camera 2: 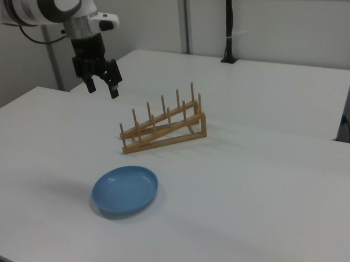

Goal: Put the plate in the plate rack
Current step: 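Move the open gripper toward the light blue plate's rim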

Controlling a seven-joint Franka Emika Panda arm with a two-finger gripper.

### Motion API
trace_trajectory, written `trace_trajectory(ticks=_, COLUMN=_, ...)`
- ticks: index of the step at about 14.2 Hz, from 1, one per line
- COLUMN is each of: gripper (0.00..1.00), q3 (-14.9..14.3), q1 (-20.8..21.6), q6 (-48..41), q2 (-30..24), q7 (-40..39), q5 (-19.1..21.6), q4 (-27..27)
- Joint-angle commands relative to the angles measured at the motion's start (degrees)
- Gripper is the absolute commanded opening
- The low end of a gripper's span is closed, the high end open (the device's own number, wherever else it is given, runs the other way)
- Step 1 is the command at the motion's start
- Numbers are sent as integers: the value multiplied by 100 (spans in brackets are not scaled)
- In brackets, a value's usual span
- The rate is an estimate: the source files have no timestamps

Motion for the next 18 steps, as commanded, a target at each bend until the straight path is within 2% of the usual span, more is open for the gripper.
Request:
trace_trajectory(ticks=1, gripper=100, q3=-1, q1=26, q6=-135, q2=-158, q7=40, q5=81, q4=-171)
trace_trajectory(ticks=15, gripper=100, q3=8, q1=26, q6=-126, q2=-158, q7=40, q5=90, q4=-171)
trace_trajectory(ticks=18, gripper=100, q3=-1, q1=-9, q6=-126, q2=-166, q7=-213, q5=90, q4=-171)
